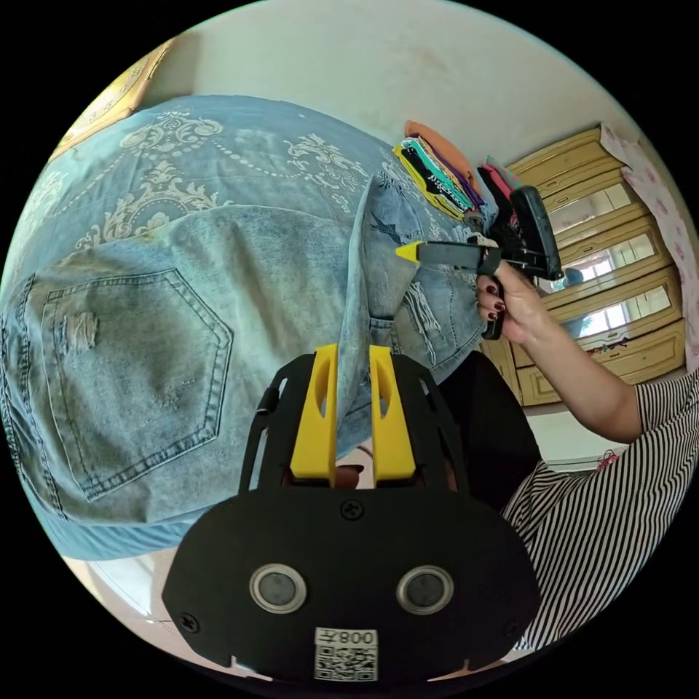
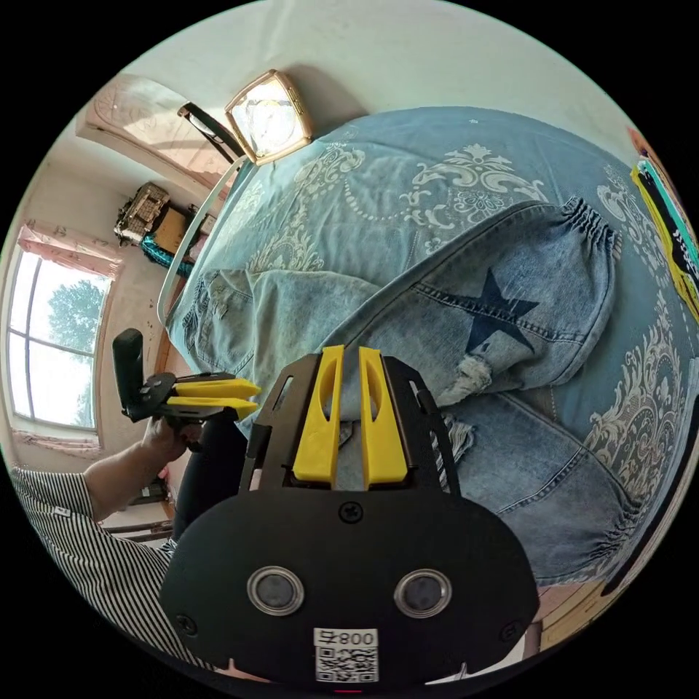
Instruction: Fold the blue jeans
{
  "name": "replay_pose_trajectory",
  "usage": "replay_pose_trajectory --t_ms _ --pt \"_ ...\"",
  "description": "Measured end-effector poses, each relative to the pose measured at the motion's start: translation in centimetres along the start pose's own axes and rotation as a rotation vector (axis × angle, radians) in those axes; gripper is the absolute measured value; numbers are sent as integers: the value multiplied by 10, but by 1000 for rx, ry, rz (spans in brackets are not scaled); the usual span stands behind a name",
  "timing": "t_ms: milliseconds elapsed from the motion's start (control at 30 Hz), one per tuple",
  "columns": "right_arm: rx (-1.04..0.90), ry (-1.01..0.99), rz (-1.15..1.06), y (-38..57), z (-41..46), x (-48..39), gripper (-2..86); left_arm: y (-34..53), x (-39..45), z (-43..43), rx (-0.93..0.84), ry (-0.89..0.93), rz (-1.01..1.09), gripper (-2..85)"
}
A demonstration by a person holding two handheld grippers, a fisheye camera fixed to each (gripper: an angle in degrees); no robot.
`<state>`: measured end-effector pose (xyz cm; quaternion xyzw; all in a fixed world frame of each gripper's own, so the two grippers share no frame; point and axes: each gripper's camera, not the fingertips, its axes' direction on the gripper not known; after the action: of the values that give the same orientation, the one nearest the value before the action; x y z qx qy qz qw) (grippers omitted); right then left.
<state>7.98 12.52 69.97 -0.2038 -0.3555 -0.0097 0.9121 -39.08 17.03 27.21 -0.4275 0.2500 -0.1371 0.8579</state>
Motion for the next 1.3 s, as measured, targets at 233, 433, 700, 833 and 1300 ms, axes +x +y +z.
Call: replay_pose_trajectory --t_ms 233,433,700,833,1300 --pt "-27 82 95 -55 -27 26 69 -38 19 40 -71 -31 46 75" --pt "-43 45 233 -73 -43 53 73 -63 38 65 -100 -64 96 74" --pt "-143 91 280 -80 -47 62 65 -90 55 86 -103 -27 95 60" --pt "-163 113 255 -77 -57 59 34 -104 72 97 -103 -26 109 40" --pt "-66 50 161 -21 -141 48 2 -142 146 115 -91 -4 162 15"
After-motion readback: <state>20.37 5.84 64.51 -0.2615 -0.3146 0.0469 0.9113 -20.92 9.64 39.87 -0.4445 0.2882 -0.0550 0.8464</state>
